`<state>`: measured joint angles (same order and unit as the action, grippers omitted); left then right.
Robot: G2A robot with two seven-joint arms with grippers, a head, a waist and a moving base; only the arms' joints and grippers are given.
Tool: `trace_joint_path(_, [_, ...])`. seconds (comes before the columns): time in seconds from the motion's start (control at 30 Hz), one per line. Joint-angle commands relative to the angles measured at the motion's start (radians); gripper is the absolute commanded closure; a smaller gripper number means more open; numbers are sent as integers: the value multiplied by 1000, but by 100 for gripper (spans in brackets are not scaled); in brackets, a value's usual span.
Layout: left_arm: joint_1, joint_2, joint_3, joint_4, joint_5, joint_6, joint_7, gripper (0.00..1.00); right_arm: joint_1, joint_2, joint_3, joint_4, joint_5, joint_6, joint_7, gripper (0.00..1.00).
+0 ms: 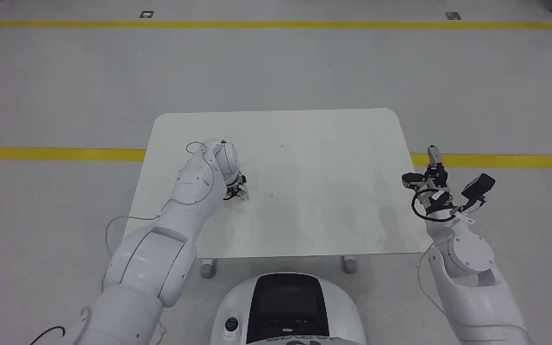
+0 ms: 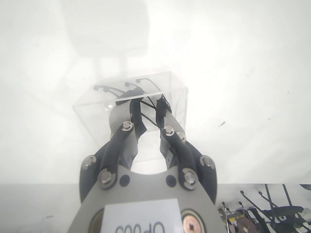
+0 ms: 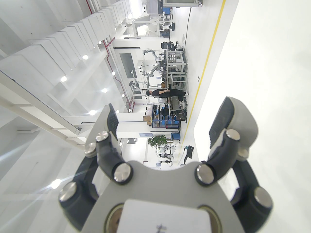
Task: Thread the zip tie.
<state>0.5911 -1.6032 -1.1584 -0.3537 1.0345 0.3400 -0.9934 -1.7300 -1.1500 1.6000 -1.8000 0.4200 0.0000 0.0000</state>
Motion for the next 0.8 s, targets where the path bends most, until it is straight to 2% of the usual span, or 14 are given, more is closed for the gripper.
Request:
trace_joint_path(0.0, [-5,-2,-1,9,2,0,3,100,0,0,0,0,0,0,0,0])
trace_joint_path(0.17, [-17,-4,-8,27,-1,0,13,100,0,0,0,0,0,0,0,0])
trace_joint_path(0.37, [-21,-6,-10,26,-2,0,18,100,0,0,0,0,0,0,0,0])
trace_joint_path(0.47, [-21,-5,-13,33,-3,0,22,87,0,0,0,0,0,0,0,0])
trace_joint_path(0.77, [-22,-9,-12,41,-10,0,28,79,0,0,0,0,0,0,0,0])
